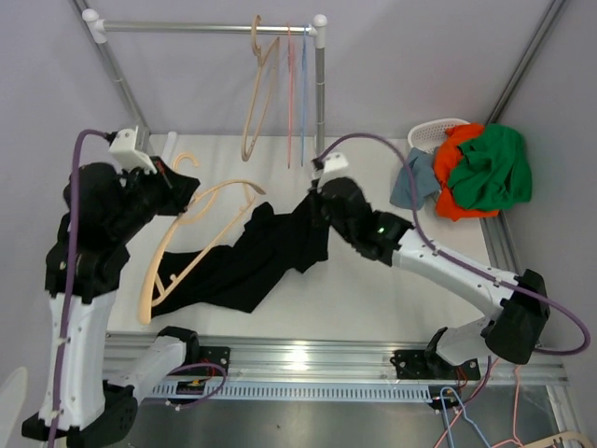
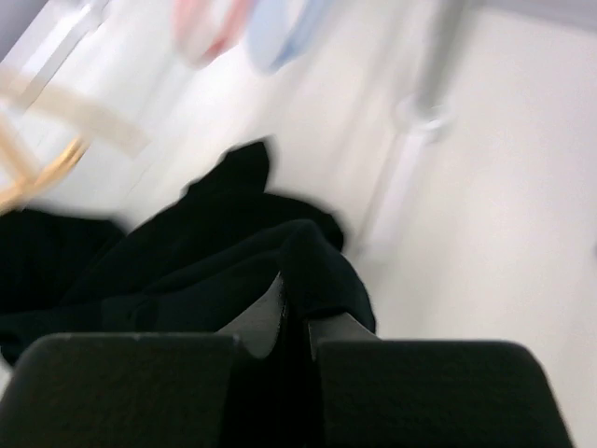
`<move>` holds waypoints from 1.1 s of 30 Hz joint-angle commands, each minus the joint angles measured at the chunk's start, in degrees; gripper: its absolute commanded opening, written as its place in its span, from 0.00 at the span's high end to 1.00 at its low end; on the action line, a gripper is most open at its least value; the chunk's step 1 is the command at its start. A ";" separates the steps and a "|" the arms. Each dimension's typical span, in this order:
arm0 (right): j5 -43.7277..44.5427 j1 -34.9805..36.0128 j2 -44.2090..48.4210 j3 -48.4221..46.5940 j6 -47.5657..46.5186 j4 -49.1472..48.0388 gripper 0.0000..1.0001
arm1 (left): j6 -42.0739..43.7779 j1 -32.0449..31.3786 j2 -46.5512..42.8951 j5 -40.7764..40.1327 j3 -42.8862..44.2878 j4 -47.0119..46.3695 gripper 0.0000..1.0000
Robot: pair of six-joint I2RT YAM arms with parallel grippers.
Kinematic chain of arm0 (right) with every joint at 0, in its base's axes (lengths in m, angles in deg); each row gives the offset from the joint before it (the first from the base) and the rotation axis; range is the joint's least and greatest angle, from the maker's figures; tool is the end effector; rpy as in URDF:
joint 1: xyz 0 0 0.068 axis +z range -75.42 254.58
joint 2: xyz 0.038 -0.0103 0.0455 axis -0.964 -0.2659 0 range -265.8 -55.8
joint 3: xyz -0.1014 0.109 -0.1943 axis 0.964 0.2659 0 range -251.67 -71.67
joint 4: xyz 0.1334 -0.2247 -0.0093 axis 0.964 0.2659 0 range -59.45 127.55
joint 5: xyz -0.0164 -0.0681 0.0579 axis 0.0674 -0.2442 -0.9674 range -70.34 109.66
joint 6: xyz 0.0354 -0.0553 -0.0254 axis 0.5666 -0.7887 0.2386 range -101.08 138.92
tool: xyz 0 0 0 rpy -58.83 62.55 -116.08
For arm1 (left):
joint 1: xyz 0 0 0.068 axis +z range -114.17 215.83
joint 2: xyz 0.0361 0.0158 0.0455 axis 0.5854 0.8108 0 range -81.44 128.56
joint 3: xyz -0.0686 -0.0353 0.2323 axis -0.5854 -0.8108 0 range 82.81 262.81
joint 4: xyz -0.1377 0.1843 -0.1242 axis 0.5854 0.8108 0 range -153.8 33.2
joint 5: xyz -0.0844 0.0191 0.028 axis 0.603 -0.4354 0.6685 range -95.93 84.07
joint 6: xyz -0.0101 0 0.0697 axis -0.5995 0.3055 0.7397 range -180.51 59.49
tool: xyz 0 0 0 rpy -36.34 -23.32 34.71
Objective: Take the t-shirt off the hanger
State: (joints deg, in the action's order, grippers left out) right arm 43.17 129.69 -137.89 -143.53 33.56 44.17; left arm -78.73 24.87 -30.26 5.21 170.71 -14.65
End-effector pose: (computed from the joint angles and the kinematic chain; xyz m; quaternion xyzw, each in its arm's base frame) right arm 0.2221 0.2785 0.3104 -0.1795 0.8082 0.1654 0.5359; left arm 0.1558 -0.0414 0.4630 0.0116 0.7781 -0.2302 0.5843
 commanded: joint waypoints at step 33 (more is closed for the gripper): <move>18.28 -65.21 -11.79 -16.68 19.98 2.75 1.00 | -1.82 10.79 26.68 -10.51 24.86 -4.57 0.99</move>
State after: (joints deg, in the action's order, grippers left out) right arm 65.83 66.22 -150.02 -163.70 43.92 42.23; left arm -80.46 35.08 -4.91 -2.79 190.75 -15.42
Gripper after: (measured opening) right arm 0.012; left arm 0.025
